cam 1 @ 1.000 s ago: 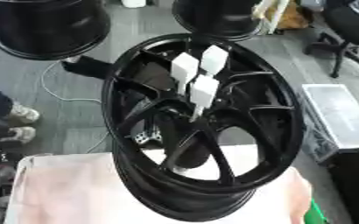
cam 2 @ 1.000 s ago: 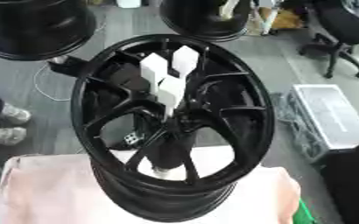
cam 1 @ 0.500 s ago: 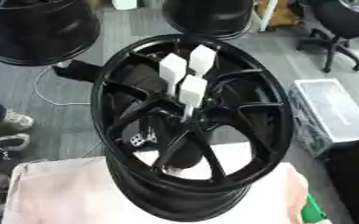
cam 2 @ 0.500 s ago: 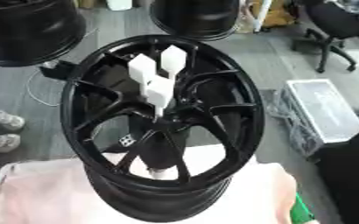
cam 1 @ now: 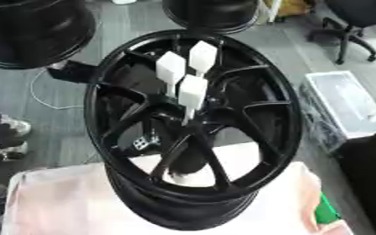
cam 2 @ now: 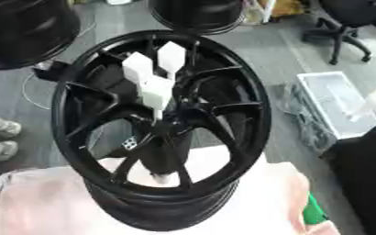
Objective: Pull the pin out of the wheel hub.
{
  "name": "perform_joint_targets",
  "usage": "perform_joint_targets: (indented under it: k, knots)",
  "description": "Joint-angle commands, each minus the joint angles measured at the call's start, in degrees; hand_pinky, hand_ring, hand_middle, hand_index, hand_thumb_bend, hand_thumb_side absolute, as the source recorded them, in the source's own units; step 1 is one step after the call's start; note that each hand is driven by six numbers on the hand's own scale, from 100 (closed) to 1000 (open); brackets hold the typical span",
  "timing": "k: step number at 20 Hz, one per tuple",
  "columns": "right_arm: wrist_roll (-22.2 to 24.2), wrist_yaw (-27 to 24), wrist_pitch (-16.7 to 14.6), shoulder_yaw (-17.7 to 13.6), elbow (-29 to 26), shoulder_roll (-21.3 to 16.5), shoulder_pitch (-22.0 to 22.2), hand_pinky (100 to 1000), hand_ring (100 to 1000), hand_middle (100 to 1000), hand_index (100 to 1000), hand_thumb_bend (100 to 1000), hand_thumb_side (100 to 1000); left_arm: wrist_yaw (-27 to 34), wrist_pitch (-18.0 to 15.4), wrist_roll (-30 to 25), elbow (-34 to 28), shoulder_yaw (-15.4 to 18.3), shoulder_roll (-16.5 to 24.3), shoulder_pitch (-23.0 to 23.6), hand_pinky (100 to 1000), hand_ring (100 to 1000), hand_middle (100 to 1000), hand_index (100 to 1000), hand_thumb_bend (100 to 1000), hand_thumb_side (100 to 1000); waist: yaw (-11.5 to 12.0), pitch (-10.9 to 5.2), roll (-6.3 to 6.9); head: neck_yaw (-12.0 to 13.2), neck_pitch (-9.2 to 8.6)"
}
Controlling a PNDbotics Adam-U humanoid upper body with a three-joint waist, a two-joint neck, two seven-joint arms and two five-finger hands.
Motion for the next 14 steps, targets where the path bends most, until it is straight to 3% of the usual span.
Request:
perform_joint_targets:
  k: [1,6,8,12,14]
  knots:
    - [-2.7,-2.68,2.49,-0.8,3.73,2.0,2.42,404,450,850,916,437,230,0.3,-0.23,-0.29,-1.13,-0.35,0.26,-0.78,537,621,624,686,283,988,0.58,-0.42,-0.07,-1.53,-0.12]
    - [-6.96,-6.94,6.76,1.99,10.65,8.67,9.35,409,451,850,912,411,229,0.1,-0.15,-1.42,-0.89,-1.53,0.31,-0.63,537,622,625,686,282,988,3.0,-1.18,-0.42,-3.8,-0.12]
    - [-8.66,-8.63,8.45,3.27,13.4,8.85,11.81,407,449,844,905,409,226,0.01,-0.1,-1.93,-0.76,-2.03,0.29,-0.45,537,622,625,686,282,987,4.01,-1.64,-0.53,-4.79,-0.12]
    - [-12.02,-11.99,11.81,6.43,18.88,7.53,9.91,407,451,827,891,384,194,-0.13,-0.02,-2.49,-0.63,-2.43,0.1,-0.36,537,622,625,686,284,987,4.72,-1.99,-0.65,-5.21,-0.12]
    - [-13.7,-13.67,11.89,7.77,21.61,7.04,8.05,409,458,812,886,373,173,-0.16,0.01,-2.57,-0.62,-2.48,0.04,-0.35,537,622,625,686,284,987,4.86,-2.04,-0.67,-5.14,-0.12]
